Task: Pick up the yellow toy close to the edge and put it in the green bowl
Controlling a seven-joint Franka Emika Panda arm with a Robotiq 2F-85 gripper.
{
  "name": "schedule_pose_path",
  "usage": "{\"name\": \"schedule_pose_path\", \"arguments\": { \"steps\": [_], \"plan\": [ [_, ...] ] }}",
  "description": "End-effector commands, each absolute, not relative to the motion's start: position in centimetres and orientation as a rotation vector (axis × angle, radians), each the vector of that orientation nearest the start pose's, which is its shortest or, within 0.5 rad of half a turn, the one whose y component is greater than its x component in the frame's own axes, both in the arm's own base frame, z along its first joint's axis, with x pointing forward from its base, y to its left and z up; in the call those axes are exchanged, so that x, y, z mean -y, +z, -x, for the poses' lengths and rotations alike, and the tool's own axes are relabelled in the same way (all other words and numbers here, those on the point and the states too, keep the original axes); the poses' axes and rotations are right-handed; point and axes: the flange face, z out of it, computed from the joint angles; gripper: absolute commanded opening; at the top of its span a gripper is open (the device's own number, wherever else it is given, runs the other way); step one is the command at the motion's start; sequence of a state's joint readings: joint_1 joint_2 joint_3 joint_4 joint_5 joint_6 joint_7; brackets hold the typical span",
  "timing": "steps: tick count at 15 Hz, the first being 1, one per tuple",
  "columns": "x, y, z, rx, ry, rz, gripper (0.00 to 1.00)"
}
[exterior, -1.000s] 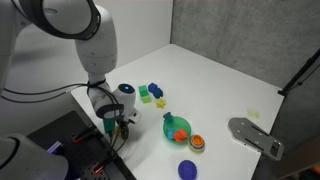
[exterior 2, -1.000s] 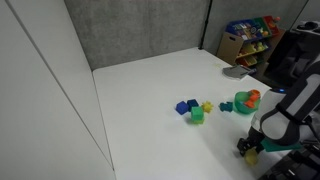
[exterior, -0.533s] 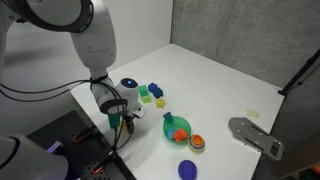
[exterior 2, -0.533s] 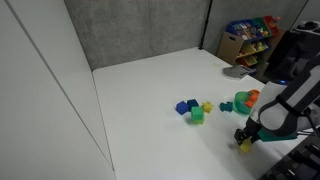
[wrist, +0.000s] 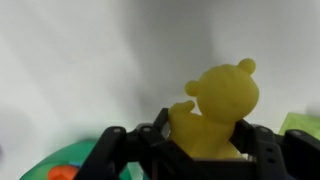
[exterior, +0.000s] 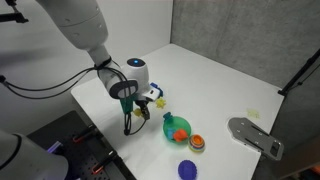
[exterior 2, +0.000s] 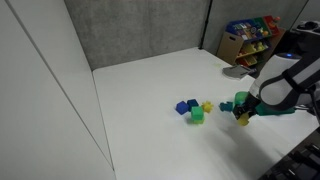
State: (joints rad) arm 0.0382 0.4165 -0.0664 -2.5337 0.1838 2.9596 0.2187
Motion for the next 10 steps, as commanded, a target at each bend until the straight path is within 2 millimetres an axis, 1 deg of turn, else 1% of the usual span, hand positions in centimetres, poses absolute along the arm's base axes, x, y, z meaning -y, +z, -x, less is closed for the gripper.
{"name": "schedule_pose_path", "arguments": {
  "steps": [1,3,5,10],
  "plan": [
    [5.8,16.0,-48.0,-0.748,-0.108,3.097,0.31],
    [7.6,17.2,-49.7,-0.8,-0.153,3.117,0.3],
    [9.2,17.8,-51.0,-0.849,-0.188,3.128,0.3],
    [12.5,18.0,-52.7,-0.972,-0.214,3.122,0.3]
  ]
}}
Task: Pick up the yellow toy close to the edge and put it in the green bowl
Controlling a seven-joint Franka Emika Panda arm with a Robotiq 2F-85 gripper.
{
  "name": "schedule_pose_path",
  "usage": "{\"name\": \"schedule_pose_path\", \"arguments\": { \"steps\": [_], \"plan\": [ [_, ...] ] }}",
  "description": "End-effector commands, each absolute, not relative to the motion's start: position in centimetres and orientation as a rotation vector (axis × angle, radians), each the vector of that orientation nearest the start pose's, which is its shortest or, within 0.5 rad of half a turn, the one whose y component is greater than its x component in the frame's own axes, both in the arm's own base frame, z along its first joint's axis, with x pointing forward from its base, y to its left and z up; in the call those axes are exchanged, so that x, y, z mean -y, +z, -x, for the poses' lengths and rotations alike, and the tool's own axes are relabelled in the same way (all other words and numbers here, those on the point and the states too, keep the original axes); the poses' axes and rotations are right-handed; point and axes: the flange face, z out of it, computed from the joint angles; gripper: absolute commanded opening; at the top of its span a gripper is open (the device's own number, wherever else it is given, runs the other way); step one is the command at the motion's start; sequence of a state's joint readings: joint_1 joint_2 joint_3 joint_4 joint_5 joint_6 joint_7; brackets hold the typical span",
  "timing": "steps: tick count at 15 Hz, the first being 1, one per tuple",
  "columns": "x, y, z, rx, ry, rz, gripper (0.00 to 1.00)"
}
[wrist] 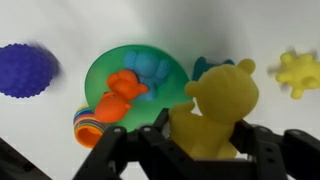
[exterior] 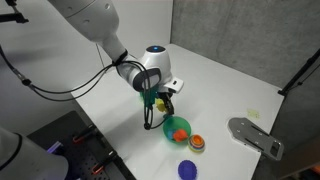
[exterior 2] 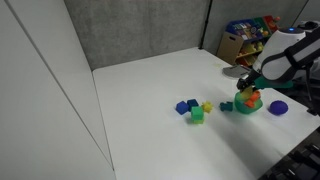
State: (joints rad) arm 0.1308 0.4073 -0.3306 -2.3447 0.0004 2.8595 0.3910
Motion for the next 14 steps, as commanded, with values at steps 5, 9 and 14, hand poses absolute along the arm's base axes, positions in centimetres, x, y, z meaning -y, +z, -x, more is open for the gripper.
{"name": "schedule_pose_path", "arguments": {
  "steps": [5,9,14],
  "plan": [
    [14.9,17.6,-53.6,-1.071,-0.143,3.07,0.3],
    [17.1,17.2,-53.3,-1.16,-0.073,3.014,0.58],
    [17.6,18.2,-53.1,-1.204,-0.037,2.944,0.99]
  ]
}}
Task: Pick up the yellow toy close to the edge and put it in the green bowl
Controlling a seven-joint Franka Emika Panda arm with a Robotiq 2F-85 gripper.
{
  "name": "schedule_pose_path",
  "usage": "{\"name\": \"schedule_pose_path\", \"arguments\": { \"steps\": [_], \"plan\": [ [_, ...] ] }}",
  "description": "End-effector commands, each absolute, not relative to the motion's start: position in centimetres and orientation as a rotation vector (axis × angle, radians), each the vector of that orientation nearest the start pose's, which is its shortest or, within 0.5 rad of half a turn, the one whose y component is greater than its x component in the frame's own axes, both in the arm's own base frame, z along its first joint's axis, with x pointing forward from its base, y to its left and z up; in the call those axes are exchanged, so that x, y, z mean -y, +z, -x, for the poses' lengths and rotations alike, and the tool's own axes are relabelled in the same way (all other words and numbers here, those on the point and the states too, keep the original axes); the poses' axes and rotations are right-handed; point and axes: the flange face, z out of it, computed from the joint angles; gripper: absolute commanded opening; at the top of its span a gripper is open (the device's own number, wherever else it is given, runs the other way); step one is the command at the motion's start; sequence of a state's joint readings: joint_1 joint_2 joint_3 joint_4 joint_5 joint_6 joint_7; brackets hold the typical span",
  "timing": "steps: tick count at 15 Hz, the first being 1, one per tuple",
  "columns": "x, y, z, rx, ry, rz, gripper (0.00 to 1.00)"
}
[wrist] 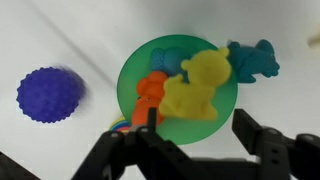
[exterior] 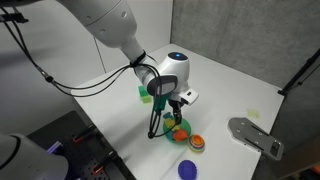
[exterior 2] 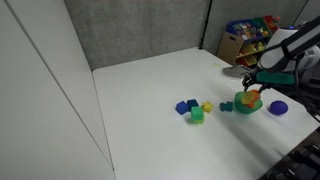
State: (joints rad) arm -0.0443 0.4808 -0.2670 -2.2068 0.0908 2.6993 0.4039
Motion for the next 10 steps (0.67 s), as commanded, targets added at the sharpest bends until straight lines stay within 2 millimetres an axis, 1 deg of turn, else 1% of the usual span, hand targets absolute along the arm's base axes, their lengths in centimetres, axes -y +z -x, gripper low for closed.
{"name": "schedule_pose_path", "arguments": {
  "steps": [1,2,5,7,10],
  "plan": [
    [17.3,18.7,-53.1,-1.196,-0.036,2.931,1.0],
    [17.0,19.2,-53.2,-1.19,-0.039,2.922,1.0],
    [14.6,21.6,-53.3,-1.13,-0.019,2.911,1.0],
    [12.6,23.5,-53.2,-1.075,0.008,2.922,1.0],
    [9.3,26.6,-52.3,-0.984,0.075,2.94,1.0]
  ]
}}
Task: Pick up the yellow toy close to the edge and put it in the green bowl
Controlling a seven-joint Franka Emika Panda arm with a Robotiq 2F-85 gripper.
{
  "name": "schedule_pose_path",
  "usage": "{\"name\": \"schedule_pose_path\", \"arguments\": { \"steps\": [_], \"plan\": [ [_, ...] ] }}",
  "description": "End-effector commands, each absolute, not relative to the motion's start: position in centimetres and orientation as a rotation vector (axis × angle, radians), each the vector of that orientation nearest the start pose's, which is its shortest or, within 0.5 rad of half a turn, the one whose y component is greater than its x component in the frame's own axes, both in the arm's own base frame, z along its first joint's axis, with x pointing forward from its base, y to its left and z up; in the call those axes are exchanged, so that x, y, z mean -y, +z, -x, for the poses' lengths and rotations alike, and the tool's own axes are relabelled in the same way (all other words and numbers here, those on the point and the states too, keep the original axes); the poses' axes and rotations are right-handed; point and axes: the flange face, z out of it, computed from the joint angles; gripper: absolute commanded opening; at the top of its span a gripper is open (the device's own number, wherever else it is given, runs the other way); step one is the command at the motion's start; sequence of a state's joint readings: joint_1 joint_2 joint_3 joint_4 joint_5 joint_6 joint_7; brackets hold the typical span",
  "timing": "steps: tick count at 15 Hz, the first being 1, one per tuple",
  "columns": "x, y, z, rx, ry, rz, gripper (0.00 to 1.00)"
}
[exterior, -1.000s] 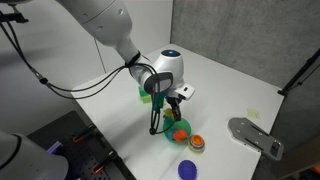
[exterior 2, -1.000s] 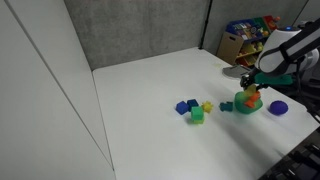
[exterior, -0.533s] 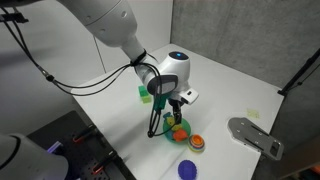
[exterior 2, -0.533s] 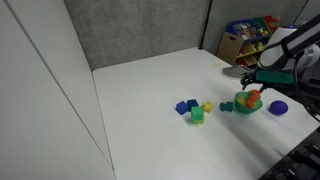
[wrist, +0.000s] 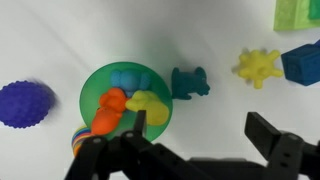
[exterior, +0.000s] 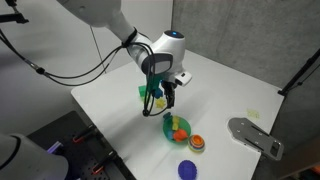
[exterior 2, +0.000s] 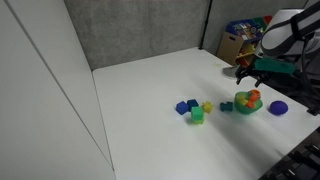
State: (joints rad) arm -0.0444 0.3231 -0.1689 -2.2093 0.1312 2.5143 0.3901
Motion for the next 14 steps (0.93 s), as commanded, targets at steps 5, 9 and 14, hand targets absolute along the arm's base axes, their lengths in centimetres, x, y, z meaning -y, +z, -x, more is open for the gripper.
{"name": "schedule_pose_path", "arguments": {
  "steps": [5,9,14],
  "plan": [
    [4.0,31.9,-49.9,-0.8,0.25,3.029,1.0],
    [0.6,36.5,-47.2,-0.632,0.368,3.148,1.0],
    [-3.7,41.8,-43.3,-0.349,0.361,3.234,1.0]
  ]
}}
